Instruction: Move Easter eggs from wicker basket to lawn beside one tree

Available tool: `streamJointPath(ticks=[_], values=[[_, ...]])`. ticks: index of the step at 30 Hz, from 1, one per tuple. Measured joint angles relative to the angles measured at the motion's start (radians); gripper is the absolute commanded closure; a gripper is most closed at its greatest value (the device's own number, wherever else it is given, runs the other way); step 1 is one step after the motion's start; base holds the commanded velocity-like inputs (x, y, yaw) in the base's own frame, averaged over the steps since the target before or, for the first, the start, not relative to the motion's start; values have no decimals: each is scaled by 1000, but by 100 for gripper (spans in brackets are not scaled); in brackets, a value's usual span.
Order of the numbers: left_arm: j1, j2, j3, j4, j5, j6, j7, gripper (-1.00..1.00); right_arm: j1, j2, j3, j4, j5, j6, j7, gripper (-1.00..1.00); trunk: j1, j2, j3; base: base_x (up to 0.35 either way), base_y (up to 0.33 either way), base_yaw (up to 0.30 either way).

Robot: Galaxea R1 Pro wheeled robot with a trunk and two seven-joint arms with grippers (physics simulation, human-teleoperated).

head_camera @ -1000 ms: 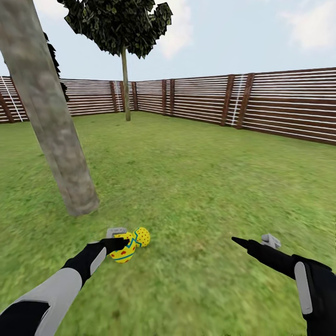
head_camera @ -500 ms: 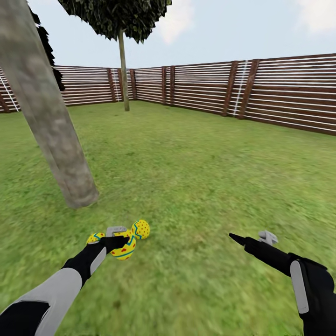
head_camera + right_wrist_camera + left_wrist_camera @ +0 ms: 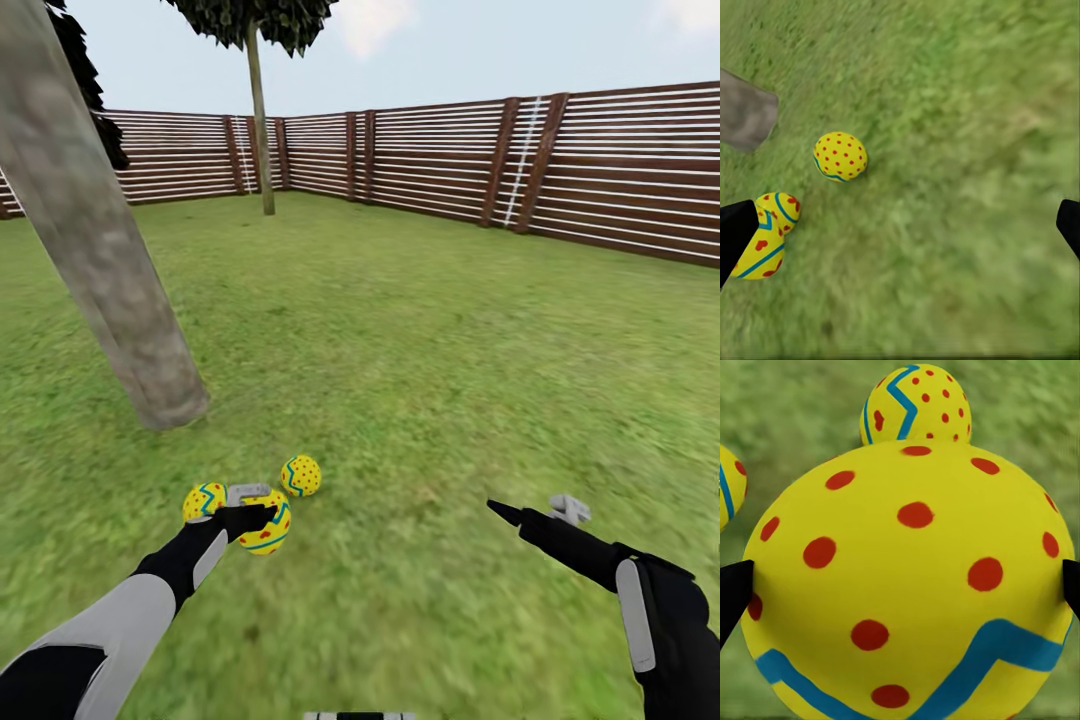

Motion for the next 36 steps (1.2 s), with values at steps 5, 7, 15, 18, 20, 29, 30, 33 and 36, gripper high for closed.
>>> streamJointPath(ticks=[5,7,15,18,20,29,30,33,36], values=[[0,0,1,1,-3,-23,0,100,0,0,2,0,0,0,0,-100,2,-1,-19,0,0,0],[0,0,1,1,-3,-27,0,100,0,0,2,0,0,0,0,-100,3,-2,-27,0,0,0],[0,0,0,1,-3,-29,0,100,-1,-1,13,-100,-34,10,20,-100,7,-4,-58,0,0,0],[0,0,0,1,-4,-29,0,100,0,-1,13,-127,-69,11,91,-100,8,-4,-70,0,0,0],[0,0,0,0,-4,-29,0,100,0,-1,13,-132,-75,10,107,-100,9,-5,-77,0,0,0],[0,0,-1,0,-5,-28,1,100,0,-1,18,-134,-79,11,115,-100,13,-7,-108,0,0,0],[0,0,-1,-1,-5,-28,1,100,0,-1,17,-134,-79,11,115,-100,13,-7,-108,0,0,0],[0,0,-1,-1,-5,-28,1,100,0,-1,18,-133,-79,11,115,-100,13,-7,-108,0,0,0],[0,0,-1,-1,-5,-27,2,100,0,-1,18,-133,-78,11,115,-100,12,-7,-108,75,0,0]])
